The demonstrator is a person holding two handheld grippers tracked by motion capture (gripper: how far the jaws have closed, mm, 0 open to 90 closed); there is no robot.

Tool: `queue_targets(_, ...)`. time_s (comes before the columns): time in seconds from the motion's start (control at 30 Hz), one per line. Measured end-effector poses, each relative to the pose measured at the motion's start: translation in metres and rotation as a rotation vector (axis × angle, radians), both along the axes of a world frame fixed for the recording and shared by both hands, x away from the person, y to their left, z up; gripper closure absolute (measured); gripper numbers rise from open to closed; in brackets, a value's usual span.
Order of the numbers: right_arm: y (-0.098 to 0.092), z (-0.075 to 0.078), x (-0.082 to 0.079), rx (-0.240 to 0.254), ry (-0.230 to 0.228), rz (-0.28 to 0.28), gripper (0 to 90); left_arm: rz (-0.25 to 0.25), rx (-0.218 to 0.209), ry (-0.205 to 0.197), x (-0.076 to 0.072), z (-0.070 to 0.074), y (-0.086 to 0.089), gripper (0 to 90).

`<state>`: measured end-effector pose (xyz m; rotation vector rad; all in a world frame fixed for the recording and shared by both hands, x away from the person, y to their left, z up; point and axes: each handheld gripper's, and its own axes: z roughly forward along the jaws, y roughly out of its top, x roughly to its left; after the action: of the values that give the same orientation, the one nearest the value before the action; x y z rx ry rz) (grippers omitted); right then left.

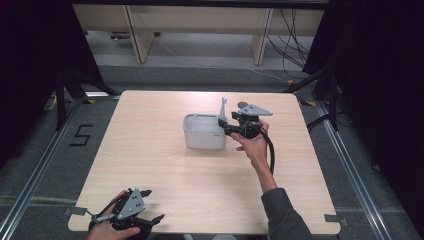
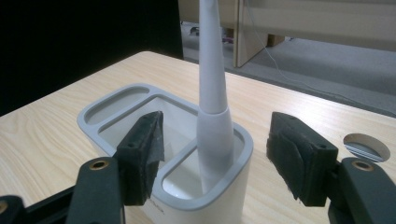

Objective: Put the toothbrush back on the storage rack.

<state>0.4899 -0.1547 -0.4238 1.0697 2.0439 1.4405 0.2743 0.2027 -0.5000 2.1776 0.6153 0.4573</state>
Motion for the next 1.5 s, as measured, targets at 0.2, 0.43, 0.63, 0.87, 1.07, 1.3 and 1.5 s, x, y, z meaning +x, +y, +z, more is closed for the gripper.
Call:
queue_targets(0.2, -0.004, 0.001, -0.006, 0.006, -0.003, 0.012, 36.8, -0.005, 0.019, -0.003, 0.001, 0.001, 0.001, 14.8)
queue_targets(0.43, -0.006, 0.005, -0.01, 0.001, -0.013, 0.013, 36.6, -0.005, 0.017, 0.0, 0.0, 0.0, 0.001, 14.8)
queue_targets(0.63, -0.007, 0.006, -0.014, 0.01, -0.01, 0.017, 36.2, -0.003, 0.017, -0.003, 0.001, 0.0, 0.001, 14.8)
queue_targets(0.87, -0.01, 0.005, -0.018, 0.007, -0.002, 0.033, 35.0, 0.005, 0.017, -0.015, 0.0, 0.0, 0.001, 14.8)
queue_targets(1.07, -0.015, 0.005, -0.024, 0.001, -0.012, 0.026, 34.2, -0.001, 0.018, -0.016, 0.0, 0.001, 0.0, 14.8)
queue_targets(1.3, -0.022, 0.005, -0.03, -0.005, 0.005, 0.026, 33.1, -0.009, 0.024, -0.02, -0.001, 0.003, 0.001, 14.8)
queue_targets(1.5, -0.025, 0.003, -0.035, -0.002, 0.009, 0.024, 32.4, -0.013, 0.025, -0.017, -0.001, 0.003, 0.001, 14.8)
